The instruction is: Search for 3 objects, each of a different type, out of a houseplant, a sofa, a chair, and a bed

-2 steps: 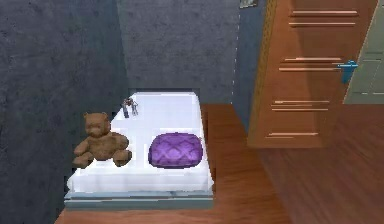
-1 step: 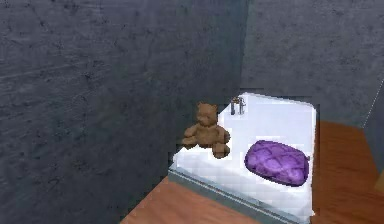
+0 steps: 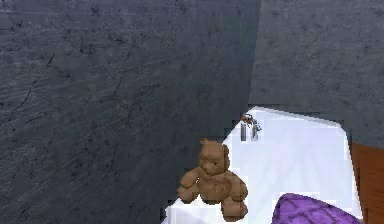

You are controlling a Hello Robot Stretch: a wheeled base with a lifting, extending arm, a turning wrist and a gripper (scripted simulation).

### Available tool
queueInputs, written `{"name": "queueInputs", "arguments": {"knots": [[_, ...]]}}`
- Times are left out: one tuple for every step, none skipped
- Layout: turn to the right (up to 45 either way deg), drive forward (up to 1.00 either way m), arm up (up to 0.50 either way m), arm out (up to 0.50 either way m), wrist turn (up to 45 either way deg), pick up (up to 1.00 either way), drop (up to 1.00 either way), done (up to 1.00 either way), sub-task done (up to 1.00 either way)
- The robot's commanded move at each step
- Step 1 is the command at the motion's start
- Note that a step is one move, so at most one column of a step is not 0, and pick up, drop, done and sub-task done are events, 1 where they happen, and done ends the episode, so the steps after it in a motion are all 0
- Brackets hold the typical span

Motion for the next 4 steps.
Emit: {"name": "queueInputs", "arguments": {"knots": [[27.0,0.0,0.0,0.0,0.0,0.0,0.0,0.0,0.0],[0.0,0.0,0.0,0.0,0.0,0.0,0.0,0.0,1.0],[3.0,0.0,0.0,0.0,0.0,0.0,0.0,0.0,0.0],[0.0,0.15,0.0,0.0,0.0,0.0,0.0,0.0,0.0]]}}
